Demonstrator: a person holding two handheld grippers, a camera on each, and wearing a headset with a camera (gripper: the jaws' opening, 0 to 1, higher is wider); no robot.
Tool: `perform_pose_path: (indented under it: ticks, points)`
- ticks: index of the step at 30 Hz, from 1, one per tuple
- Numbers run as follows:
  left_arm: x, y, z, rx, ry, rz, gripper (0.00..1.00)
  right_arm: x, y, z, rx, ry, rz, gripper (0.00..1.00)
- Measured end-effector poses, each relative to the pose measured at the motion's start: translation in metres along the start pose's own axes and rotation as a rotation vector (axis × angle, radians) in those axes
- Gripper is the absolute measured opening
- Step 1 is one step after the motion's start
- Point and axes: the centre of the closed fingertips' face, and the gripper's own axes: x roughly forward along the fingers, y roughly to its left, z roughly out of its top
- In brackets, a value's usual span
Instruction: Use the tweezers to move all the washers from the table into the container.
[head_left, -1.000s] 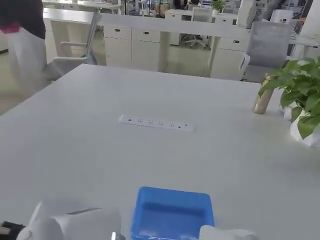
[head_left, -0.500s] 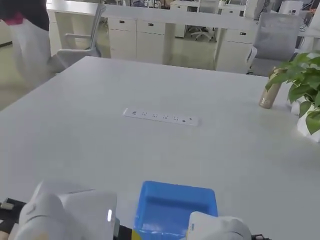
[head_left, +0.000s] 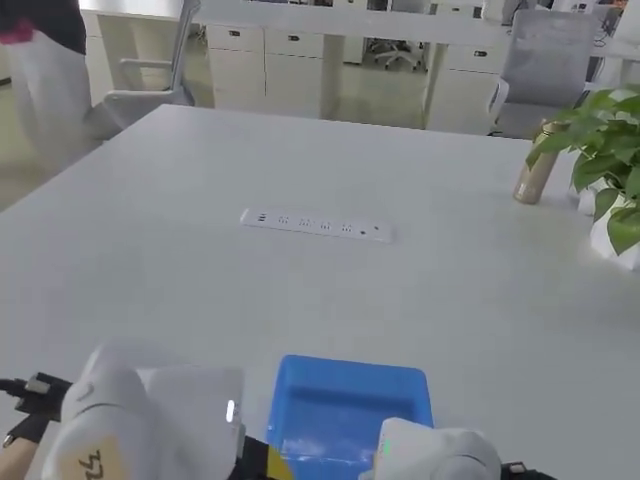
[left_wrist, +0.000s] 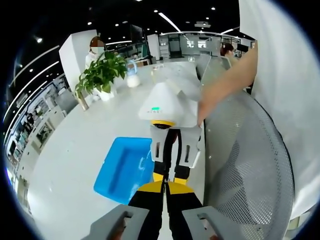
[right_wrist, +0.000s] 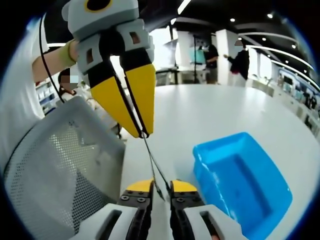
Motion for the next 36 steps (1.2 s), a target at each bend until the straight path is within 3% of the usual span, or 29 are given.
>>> perform_pose_path:
  ticks: [5, 9, 12, 14, 16, 19, 27, 32, 36]
  points:
    - [0.001, -0.001, 0.001, 0.003, 0.004, -0.031, 0.00, -0.007, 0.004, 0.013, -0.044, -0.014, 0.009, 0.12]
    - [0.001, 0.000, 0.002, -0.001, -0.002, -0.033, 0.00, -0.006, 0.000, 0.012, -0.059, -0.001, 0.004, 0.05]
    - [0.000, 0.002, 0.001, -0.029, -0.012, -0.034, 0.00, -0.004, 0.002, 0.011, -0.028, -0.006, 0.019, 0.04]
    - [-0.004, 0.006, 0.007, -0.093, -0.073, -0.005, 0.03, -0.005, -0.003, 0.010, -0.051, -0.002, -0.004, 0.03]
    - [-0.010, 0.011, 0.008, -0.168, -0.117, 0.035, 0.14, -0.005, -0.003, 0.010, -0.032, 0.002, 0.005, 0.03]
    - [-0.019, 0.015, 0.002, -0.232, -0.157, 0.101, 0.20, -0.006, -0.003, 0.010, -0.025, 0.000, 0.005, 0.03]
    - [-0.039, 0.012, -0.014, -0.488, -0.301, 0.266, 0.45, -0.007, -0.006, 0.009, 0.014, -0.012, -0.020, 0.02]
    - [-0.047, 0.008, -0.018, -0.570, -0.347, 0.369, 0.59, -0.008, -0.008, 0.008, 0.041, -0.017, -0.035, 0.02]
    - [-0.050, 0.010, -0.023, -0.606, -0.357, 0.448, 0.69, -0.008, -0.008, 0.008, 0.069, -0.021, -0.040, 0.02]
